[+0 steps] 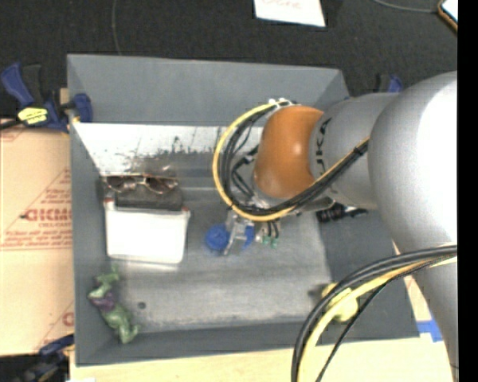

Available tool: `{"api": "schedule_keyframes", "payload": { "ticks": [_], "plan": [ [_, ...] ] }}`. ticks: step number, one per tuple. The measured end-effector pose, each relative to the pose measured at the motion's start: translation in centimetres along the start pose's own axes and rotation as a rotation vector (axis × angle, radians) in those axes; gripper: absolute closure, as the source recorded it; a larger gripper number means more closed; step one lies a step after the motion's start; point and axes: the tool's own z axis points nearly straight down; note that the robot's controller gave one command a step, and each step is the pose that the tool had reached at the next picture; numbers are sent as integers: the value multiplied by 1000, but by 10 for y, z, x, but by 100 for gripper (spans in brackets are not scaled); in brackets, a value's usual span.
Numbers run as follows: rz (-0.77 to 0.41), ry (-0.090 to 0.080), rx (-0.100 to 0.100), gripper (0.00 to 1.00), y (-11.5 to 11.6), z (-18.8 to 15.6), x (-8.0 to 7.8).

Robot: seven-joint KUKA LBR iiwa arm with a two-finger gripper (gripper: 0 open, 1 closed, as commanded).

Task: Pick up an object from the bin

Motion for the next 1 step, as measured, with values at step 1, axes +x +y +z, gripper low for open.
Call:
{"api": "schedule_keyframes", "payload": {
  "ticks": [1],
  "plan": [
    [-1, 0, 0, 100, 0, 0, 0]
  ]
}}
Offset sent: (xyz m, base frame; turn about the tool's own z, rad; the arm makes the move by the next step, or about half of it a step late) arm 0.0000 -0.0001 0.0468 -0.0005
